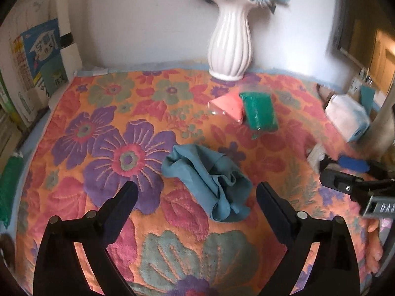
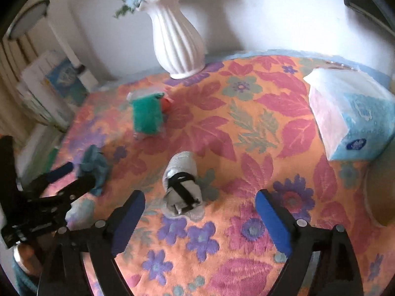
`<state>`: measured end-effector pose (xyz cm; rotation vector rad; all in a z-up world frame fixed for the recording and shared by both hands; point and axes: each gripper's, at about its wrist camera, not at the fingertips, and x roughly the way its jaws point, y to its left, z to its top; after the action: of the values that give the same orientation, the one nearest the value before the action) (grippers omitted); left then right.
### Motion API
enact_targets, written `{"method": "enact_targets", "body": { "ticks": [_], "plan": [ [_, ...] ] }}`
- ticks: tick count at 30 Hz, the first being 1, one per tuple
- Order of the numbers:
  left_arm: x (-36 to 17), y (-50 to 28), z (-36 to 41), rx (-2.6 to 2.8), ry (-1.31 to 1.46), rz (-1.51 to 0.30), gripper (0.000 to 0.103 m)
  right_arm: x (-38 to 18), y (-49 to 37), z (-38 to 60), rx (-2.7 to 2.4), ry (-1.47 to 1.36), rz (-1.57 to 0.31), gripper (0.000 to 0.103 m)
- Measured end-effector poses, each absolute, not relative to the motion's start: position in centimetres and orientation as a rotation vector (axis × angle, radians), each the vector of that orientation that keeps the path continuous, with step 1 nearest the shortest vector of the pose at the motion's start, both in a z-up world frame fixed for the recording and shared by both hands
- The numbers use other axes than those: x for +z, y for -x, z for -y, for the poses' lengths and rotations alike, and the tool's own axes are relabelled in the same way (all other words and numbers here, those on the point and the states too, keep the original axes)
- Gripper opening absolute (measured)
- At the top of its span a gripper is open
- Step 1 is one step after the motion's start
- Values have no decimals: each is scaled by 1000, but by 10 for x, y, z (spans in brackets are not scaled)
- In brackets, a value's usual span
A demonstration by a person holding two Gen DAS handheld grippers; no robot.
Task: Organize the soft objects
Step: 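Grasp the blue cloth with the left tool while the right tool grasps the white sock item, then lift the blue cloth and white sock item off the bed with both tools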
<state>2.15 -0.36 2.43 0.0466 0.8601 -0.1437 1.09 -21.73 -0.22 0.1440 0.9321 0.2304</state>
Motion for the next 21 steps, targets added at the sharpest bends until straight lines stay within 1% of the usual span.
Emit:
{"method": "enact_targets", "body": {
  "ticks": [1, 2, 3, 4, 5, 6, 9, 13, 14, 17, 19, 21],
  "plan": [
    [22, -24, 6, -138, -60, -870, 84, -2, -12, 209, 203, -97, -934, 90],
    [19, -26, 8, -146, -72, -889, 57, -3, -13, 205, 184, -69, -935, 88],
    [18, -26, 9, -160, -77, -895, 51, -3, -11, 197, 146, -9, -924, 67],
    [19, -25, 10, -169, -79, -878, 39, -1, -9, 193, 149, 17, -910, 55],
    [20, -23, 10, -195, -75, -866, 26, 0, -5, 191, 169, 31, -894, 35],
    [21, -22, 9, -203, -68, -858, 20, 3, -1, 190, 191, 39, -873, 28],
    [24, -17, 6, -240, -39, -836, 19, 10, 9, 187, 186, 73, -814, 28],
    [29, -9, 5, -264, -29, -797, 19, 12, 13, 183, 199, 87, -811, 28],
    [30, -8, 6, -264, -31, -795, 13, 12, 14, 183, 203, 84, -806, 28],
    [31, -8, 9, -283, -24, -815, 12, 17, 23, 184, 210, 76, -785, 28],
    [32, -3, 10, -308, -8, -836, 12, 21, 32, 186, 221, 56, -786, 28],
    [38, 7, 10, -329, 17, -829, 12, 25, 50, 199, 251, -36, -806, 28]
  ]
}}
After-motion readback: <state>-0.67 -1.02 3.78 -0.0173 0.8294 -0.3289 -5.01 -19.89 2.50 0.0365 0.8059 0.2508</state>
